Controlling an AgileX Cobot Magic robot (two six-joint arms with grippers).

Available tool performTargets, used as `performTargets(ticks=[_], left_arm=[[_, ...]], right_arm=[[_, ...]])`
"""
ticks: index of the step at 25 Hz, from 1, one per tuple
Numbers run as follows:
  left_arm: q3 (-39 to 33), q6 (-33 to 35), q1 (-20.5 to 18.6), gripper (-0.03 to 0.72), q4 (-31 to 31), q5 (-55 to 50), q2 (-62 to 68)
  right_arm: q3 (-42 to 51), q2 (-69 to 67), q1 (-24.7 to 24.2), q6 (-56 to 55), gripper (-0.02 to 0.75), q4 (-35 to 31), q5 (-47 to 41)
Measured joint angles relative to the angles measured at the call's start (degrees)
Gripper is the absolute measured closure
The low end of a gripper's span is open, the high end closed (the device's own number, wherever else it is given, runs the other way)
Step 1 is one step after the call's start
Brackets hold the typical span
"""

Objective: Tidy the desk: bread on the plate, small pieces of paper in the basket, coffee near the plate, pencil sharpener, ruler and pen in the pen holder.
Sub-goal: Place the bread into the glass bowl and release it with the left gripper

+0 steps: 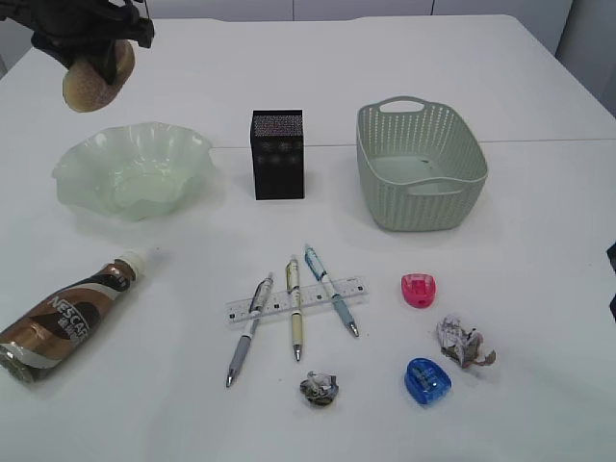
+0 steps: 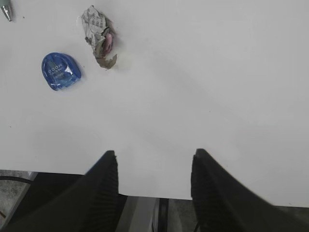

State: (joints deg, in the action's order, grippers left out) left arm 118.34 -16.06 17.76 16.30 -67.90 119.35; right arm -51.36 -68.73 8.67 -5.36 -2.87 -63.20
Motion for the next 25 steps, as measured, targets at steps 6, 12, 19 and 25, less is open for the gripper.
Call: performTargets(ticks=[6,12,19,25], left_arm=[[0.2,0.1,-1.4,0.486,4.0,9.6,1.9],[0.2,0.1,-4.1,0.489,4.3,15.3,8.5],[0.2,0.1,-6.2,0.489,-3.3,17.1,15.8],[0.2,0.1,-6.3,0.489,-5.6,19.4,17.2]], right_arm=[[0.0,-0.1,0.0,0.0,0.374,0.0,-0.4],[0.0,-0.1,0.0,0.1,0.374,-0.6,-4.1],[0.0,-0.1,-0.1,0.1,0.374,-5.6,-5.6],[0.0,-0.1,-0.1,0.1,0.374,-7.6,-5.7]])
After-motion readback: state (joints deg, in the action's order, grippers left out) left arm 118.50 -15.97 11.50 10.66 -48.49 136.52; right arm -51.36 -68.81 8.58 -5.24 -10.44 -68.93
